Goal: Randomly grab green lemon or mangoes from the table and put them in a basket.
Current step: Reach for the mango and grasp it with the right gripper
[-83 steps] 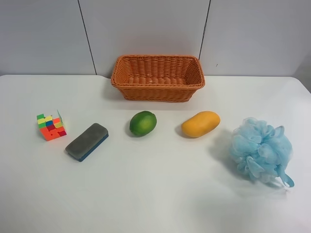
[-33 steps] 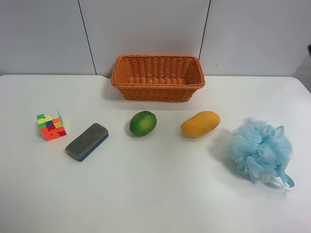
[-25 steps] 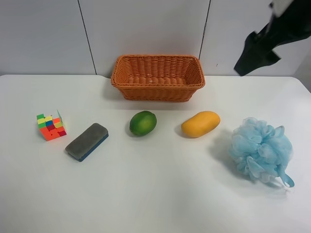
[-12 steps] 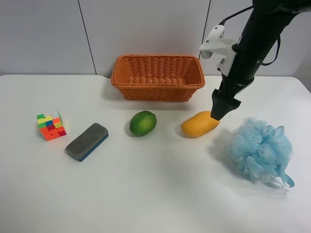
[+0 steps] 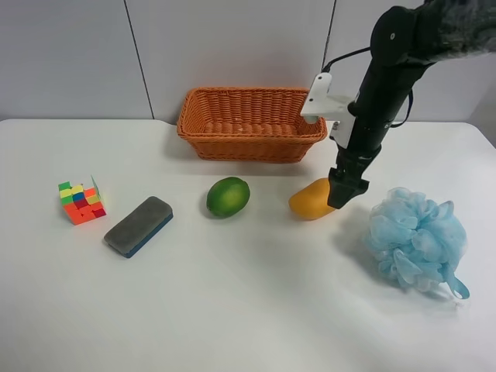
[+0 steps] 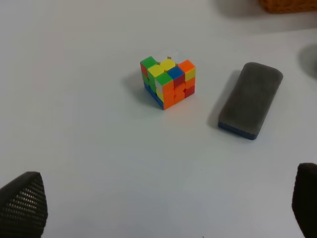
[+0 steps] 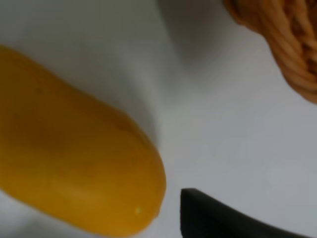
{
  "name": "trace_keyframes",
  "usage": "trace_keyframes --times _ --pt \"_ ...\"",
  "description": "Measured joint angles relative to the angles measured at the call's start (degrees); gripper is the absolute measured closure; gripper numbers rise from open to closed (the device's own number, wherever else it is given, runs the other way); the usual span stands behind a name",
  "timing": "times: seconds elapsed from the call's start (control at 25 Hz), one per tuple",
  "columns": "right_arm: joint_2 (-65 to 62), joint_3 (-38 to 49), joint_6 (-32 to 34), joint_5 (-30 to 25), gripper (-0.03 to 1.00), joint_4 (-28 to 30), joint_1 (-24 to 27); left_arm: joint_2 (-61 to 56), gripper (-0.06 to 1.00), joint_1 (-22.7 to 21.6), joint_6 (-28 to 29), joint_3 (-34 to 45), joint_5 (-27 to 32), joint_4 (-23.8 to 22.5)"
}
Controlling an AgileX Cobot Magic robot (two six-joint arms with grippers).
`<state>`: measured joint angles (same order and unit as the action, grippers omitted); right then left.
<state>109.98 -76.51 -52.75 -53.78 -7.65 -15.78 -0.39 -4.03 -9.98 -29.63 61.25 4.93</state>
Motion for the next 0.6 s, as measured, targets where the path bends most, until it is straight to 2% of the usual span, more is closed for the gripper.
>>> trace_keyframes --times 0.6 --pt "6.24 -0.06 -6.09 6.58 -0.03 -0.96 0.00 0.00 -0.05 0.00 0.00 0.00 0.00 0.00"
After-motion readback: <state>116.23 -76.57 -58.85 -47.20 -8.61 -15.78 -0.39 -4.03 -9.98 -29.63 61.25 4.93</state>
